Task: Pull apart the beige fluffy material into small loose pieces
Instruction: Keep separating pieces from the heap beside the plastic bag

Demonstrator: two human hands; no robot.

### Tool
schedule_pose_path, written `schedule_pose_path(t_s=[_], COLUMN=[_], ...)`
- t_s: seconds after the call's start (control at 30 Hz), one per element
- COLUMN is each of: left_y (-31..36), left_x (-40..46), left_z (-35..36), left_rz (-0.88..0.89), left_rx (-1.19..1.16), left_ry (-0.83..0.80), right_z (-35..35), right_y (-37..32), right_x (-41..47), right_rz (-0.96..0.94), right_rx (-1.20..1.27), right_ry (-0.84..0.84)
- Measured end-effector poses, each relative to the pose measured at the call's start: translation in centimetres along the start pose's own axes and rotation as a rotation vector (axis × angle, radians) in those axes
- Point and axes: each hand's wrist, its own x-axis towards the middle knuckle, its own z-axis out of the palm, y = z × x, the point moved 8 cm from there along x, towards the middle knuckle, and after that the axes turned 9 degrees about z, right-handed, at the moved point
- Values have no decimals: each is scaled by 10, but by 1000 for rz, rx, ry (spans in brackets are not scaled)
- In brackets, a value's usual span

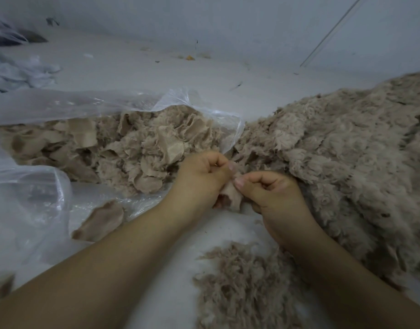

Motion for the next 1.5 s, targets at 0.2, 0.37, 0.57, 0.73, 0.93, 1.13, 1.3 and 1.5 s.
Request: schedule_pose_path(t_s=[0.2,0.37,0.57,0.73,0.93,1.13,1.3,1.5], left_y=[12,-7,-8,-21,-12,-7,-9,-5], left_x=[8,-11,-9,-9,-4,-2,2,1], left_z=[-30,12,11,13,9,4,-9,-4], left_rz=[119,-206,-166,-280,-164,-90,-50,-18], left_rx=[59,64,224,-38,-200,-181,-173,-197], left_ry=[205,-535,-431,-229,-120,-106,24,3], right_z=[-7,-10,-7,2,-2,2,-9,-9], right_y=[4,4,2,-5,-2,-2,4,3], right_x=[2,1,1,-2,1,-1,4,5], right_rz=[44,46,26,-4,19,2,10,-17], right_rx=[157,172,189,223,184,94,41,27], right_ry=[78,130,76,-26,25,-13,82,83])
